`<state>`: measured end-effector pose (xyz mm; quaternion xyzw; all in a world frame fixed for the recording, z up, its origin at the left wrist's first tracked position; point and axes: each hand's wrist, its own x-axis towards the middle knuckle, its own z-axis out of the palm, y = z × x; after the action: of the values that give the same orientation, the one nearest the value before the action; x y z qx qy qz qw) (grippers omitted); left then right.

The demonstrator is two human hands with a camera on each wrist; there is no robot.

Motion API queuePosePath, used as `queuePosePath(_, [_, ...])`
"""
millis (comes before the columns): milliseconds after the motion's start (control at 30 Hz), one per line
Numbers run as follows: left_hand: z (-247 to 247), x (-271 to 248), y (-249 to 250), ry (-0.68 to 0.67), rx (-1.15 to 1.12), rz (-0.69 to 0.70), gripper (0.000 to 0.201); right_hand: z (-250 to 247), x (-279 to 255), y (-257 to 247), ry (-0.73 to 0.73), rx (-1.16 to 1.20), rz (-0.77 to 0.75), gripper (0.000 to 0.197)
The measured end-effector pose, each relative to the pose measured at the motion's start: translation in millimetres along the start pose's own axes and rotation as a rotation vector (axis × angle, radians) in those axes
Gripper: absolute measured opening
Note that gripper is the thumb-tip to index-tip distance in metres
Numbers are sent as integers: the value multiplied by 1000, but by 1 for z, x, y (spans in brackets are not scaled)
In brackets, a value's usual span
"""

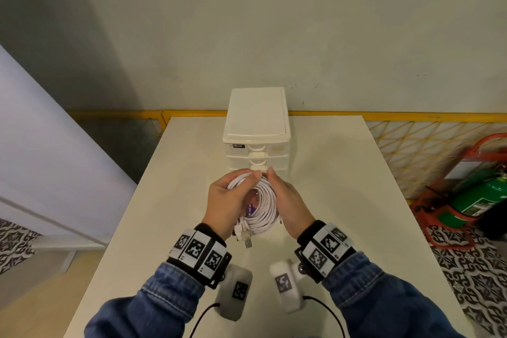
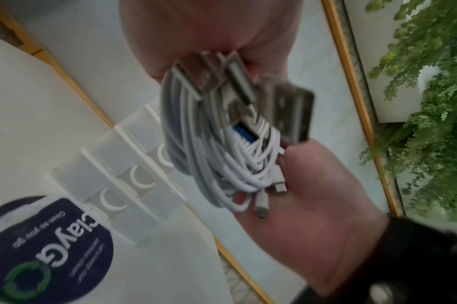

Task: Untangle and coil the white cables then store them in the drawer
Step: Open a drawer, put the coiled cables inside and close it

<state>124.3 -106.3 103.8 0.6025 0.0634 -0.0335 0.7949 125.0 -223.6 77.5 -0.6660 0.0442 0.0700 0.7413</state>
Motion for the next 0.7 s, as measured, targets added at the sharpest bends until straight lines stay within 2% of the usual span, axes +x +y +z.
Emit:
queuePosePath(100, [-15, 19, 7, 53, 52, -2, 8, 2, 10, 6, -29, 1, 18, 46])
queuePosePath(233, [-34, 44, 21, 74, 79, -6, 8, -2, 27, 16, 10, 24, 95, 40])
queuePosePath(400, [-50, 71, 38, 10, 168, 25, 25, -12, 62, 40, 166, -32, 347, 29])
queuePosePath(500, [-60, 76, 42, -45, 284, 5, 12, -11, 78, 55, 184, -2, 469, 28])
queuePosePath(600, [-69, 78, 41, -90, 522, 47, 2, -4, 88, 60, 197, 95, 468, 23])
queuePosePath(633, [-71, 79, 41, -109, 606, 63, 10, -1, 91, 61, 208, 134, 464, 20])
queuePosePath(700, [-76, 81, 39, -148, 785, 85, 40, 3, 96, 60, 236, 203, 473, 18])
